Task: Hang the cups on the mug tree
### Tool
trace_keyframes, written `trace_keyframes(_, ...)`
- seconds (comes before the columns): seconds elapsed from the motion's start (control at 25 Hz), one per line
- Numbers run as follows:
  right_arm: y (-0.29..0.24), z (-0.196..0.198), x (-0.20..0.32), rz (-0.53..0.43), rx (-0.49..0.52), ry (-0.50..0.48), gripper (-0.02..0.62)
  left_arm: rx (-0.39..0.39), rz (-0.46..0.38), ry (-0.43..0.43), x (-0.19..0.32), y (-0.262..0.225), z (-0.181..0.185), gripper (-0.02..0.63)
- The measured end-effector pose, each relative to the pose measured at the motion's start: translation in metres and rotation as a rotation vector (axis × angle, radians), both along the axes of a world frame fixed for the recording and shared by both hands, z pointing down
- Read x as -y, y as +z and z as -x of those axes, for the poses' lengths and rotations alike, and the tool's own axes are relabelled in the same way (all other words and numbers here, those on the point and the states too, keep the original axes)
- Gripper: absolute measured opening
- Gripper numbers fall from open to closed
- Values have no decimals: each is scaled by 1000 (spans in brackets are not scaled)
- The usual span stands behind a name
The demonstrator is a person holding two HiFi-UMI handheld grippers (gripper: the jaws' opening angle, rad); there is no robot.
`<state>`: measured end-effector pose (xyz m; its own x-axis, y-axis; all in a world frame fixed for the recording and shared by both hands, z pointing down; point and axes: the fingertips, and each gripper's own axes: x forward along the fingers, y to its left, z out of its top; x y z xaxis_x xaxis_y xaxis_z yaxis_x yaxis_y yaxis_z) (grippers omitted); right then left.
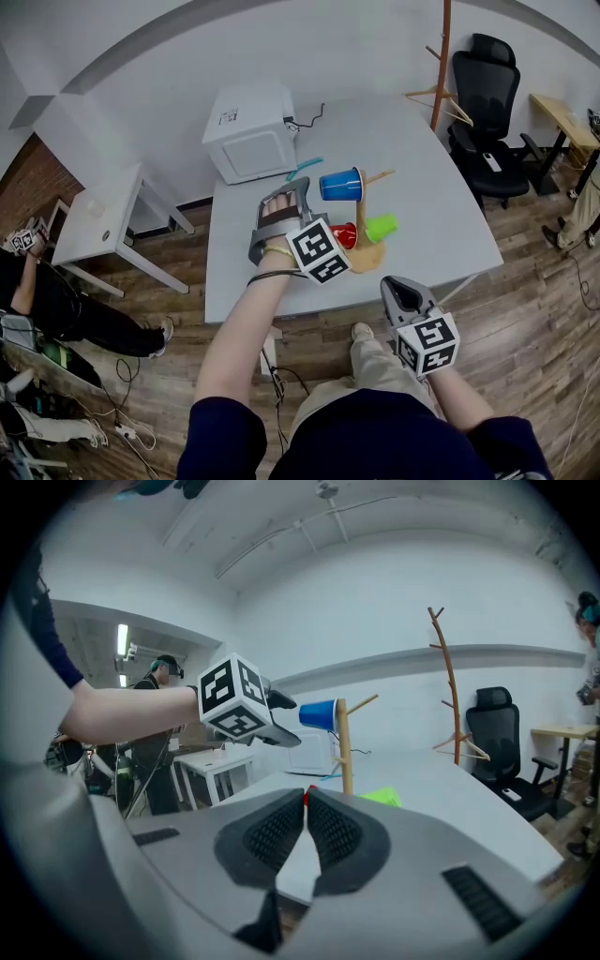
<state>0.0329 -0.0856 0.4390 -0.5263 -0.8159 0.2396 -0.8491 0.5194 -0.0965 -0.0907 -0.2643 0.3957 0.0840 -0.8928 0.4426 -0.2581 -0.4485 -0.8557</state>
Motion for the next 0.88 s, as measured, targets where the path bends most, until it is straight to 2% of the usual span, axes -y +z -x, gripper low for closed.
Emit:
trace_keyframes(0.44,1,12,1,1,-8,-30,34,-415,104,-29,-29,12,10,350)
trace_keyframes(0.48,0,13,1,0,-8,-32,34,-462,92,-39,-31,9,11,295)
trace_keyframes(0.52,0,14,2,-1,-7,-35,34,-511,73,-52,-33,6,13,190)
trace_keyframes(0.56,-1,15,2,-2,-7,-38,34,-558,57,-64,-34,3,15,120)
trace_keyframes(0.68,-3,17,3,-6,-9,-49,34,-678,49,-83,-42,-1,19,53)
trace_keyframes(0.88,-5,18,6,-11,-8,-56,34,-815,71,-72,-60,1,17,20)
